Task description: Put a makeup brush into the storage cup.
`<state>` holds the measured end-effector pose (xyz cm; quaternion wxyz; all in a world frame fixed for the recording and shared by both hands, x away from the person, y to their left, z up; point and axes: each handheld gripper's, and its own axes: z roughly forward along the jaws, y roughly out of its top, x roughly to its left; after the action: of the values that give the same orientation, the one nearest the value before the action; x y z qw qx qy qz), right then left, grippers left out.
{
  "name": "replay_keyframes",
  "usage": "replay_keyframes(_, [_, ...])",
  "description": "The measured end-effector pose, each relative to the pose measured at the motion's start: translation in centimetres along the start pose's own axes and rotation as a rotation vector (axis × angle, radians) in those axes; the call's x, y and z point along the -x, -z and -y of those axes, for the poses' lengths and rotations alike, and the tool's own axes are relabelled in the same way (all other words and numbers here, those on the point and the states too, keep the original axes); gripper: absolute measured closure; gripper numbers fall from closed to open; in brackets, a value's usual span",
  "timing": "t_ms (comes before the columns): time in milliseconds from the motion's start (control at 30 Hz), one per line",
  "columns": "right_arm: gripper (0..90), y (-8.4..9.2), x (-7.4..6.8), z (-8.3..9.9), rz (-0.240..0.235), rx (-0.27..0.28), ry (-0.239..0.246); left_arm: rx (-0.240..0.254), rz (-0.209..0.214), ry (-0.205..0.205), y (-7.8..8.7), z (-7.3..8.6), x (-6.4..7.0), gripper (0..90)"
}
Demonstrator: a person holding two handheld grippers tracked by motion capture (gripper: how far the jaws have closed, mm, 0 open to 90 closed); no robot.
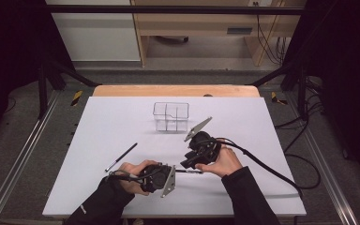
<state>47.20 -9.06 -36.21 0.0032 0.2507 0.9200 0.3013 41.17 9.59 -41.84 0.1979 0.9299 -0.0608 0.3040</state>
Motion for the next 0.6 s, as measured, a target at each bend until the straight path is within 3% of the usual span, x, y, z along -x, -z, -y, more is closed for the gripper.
replay_keyframes(67, [52.5,0.7,0.3,0.2,0.059,0.084,-0.012,0.002,0.005,0.031,0.1,0.3,-0.1,82.9])
replay_keyframes(100, [52.5,0.7,0.3,0.2,0.059,0.084,-0.012,0.0,0.007,0.046,0.1,0.4,-0.2,82.9])
replay_keyframes(167, [43.5,1.2,0.5,0.4,0.124,0.157,-0.024,0.001,0.011,0.071,0.1,0.6,-0.3,82.9])
replay_keyframes(233, [40.6,1.3,0.6,0.5,0.142,0.176,-0.031,0.011,0.017,0.116,0.0,0.9,-0.3,82.9])
replay_keyframes(400, [29.3,2.0,0.8,0.9,0.207,0.261,-0.064,0.025,0.024,0.18,0.1,1.6,-0.3,82.9])
replay_keyframes(600, [23.3,3.0,0.9,1.4,0.263,0.341,-0.106,0.047,0.023,0.269,0.2,2.3,-0.5,82.9])
